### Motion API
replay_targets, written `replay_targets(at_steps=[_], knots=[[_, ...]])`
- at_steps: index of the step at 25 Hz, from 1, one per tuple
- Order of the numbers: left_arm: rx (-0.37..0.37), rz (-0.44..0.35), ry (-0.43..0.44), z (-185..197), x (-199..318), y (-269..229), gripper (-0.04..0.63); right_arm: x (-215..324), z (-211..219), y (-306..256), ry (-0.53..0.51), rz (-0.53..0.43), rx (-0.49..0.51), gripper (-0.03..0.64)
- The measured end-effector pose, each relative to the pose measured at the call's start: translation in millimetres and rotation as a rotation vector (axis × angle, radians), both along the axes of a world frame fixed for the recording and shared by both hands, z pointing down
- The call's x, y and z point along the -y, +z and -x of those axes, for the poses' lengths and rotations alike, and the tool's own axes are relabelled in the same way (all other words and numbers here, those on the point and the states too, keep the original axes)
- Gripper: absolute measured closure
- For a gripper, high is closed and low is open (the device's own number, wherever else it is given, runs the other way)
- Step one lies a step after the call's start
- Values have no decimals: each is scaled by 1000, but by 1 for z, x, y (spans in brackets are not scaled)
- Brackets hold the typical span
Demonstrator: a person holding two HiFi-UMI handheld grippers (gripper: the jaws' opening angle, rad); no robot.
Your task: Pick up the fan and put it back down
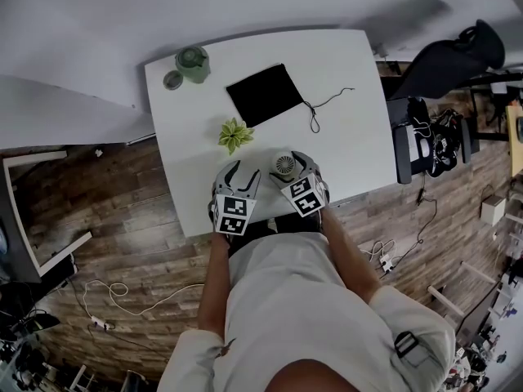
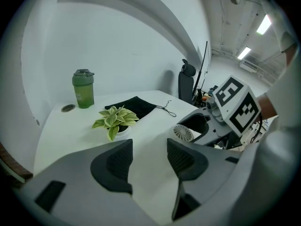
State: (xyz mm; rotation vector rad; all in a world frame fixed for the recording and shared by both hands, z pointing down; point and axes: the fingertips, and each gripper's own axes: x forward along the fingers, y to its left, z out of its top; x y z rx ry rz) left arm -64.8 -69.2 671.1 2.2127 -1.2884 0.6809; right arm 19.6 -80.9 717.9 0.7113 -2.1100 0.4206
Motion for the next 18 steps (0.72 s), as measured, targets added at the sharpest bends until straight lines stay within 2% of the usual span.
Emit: replay_targets(at_steps=[6, 12, 18], knots=[[6, -28, 4, 3, -2, -6, 371, 0, -2, -9, 15, -40, 11, 219], [8, -38, 8, 6, -8, -15, 371, -1, -4, -31, 19, -108, 11, 234], [4, -113, 12, 11, -2, -44, 370, 5, -2, -73, 37, -220, 45, 259]])
